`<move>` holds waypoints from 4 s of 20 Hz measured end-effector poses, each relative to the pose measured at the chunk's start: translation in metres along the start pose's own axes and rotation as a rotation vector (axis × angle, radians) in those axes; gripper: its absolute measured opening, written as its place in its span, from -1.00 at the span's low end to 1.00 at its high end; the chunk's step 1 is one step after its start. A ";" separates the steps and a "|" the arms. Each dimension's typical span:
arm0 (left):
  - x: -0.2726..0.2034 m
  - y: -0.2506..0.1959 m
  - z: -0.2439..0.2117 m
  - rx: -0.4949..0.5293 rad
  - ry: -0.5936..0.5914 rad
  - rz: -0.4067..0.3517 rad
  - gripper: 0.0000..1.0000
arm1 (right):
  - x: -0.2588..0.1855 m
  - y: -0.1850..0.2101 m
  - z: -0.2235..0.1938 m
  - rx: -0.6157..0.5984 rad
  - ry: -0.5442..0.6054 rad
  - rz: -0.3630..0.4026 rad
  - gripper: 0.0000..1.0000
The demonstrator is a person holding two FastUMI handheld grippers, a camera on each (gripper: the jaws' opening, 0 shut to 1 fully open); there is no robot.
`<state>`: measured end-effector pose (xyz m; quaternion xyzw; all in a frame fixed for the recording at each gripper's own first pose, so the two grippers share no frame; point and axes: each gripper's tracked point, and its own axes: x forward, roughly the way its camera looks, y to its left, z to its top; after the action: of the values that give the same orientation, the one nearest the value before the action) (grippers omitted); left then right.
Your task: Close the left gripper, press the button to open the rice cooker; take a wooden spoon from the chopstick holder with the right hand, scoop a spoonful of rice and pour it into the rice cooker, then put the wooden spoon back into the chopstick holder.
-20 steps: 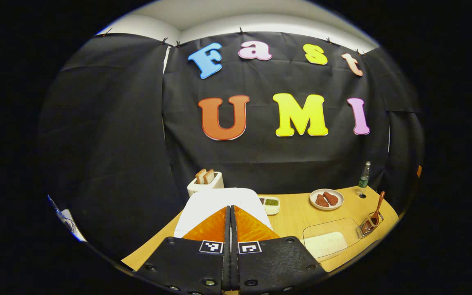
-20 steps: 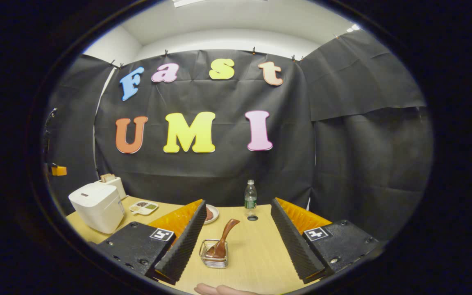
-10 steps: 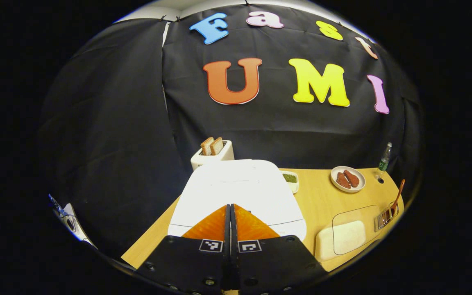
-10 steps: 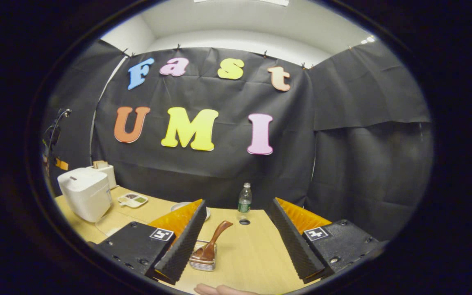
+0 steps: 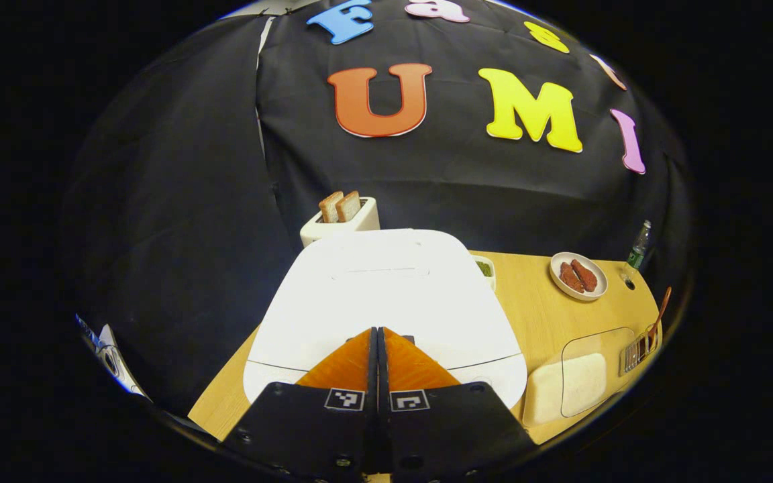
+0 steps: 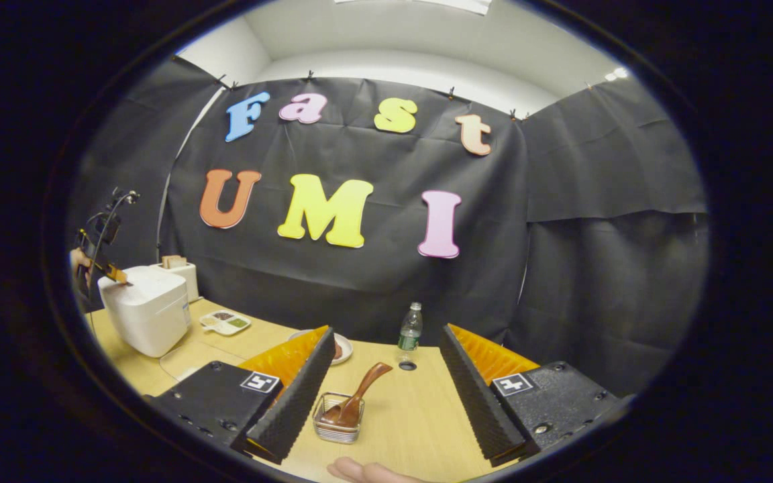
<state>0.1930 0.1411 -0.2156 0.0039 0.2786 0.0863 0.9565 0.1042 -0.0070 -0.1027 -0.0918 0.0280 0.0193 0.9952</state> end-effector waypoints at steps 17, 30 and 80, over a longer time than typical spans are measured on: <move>-0.022 0.005 0.062 -0.011 -0.033 -0.019 -0.99 | 0.018 0.014 0.004 -0.007 0.074 0.028 0.99; -0.174 0.005 0.110 0.045 -0.415 0.029 0.13 | 0.046 0.004 -0.037 0.104 0.160 0.035 1.00; -0.259 -0.116 -0.001 -0.035 -0.500 -0.299 0.89 | 0.102 0.029 -0.098 0.337 0.185 0.104 -0.81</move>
<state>-0.0034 -0.0167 -0.0847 -0.0324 0.0302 -0.0545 0.9975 0.1993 0.0074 -0.2101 0.0762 0.1268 0.0572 0.9873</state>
